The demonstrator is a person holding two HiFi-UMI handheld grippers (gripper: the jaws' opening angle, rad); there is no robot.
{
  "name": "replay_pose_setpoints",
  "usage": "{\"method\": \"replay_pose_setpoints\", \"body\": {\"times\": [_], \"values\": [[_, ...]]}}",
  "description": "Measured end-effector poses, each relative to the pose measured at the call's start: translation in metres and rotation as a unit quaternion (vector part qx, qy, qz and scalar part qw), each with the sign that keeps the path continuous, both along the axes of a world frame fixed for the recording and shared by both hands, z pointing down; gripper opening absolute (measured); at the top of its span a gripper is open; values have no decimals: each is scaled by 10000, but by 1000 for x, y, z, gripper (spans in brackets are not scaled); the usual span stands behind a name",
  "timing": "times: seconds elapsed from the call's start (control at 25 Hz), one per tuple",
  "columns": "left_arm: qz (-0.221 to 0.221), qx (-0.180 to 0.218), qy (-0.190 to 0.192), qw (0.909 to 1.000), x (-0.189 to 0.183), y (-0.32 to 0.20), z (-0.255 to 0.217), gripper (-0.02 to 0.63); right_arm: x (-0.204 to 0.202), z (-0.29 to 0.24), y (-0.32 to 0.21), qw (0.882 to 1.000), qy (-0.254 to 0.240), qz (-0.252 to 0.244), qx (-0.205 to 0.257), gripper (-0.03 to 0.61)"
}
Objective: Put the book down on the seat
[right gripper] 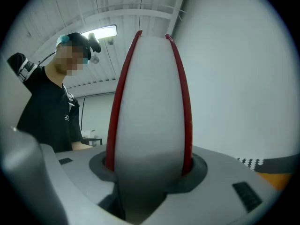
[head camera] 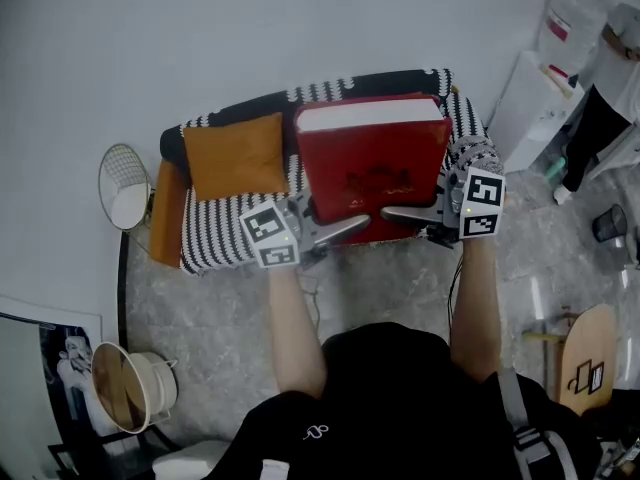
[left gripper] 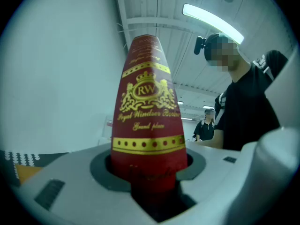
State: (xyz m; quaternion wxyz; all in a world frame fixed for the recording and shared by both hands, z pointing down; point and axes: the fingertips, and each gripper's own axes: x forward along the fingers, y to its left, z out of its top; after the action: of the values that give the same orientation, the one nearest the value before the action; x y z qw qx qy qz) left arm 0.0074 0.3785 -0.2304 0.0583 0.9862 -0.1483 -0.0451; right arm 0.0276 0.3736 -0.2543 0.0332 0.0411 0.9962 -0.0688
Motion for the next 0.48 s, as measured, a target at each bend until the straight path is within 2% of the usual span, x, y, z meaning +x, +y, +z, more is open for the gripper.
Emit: {"method": "replay_pose_setpoints", "body": {"times": [0.28, 0.48], "values": [[20, 16, -62, 10000, 9, 9, -1, 221, 10, -2, 9, 10000, -80, 27, -16, 241], [13, -79, -26, 10000, -5, -5, 1, 221, -5, 0, -6, 9999, -61, 20, -115, 242]]}}
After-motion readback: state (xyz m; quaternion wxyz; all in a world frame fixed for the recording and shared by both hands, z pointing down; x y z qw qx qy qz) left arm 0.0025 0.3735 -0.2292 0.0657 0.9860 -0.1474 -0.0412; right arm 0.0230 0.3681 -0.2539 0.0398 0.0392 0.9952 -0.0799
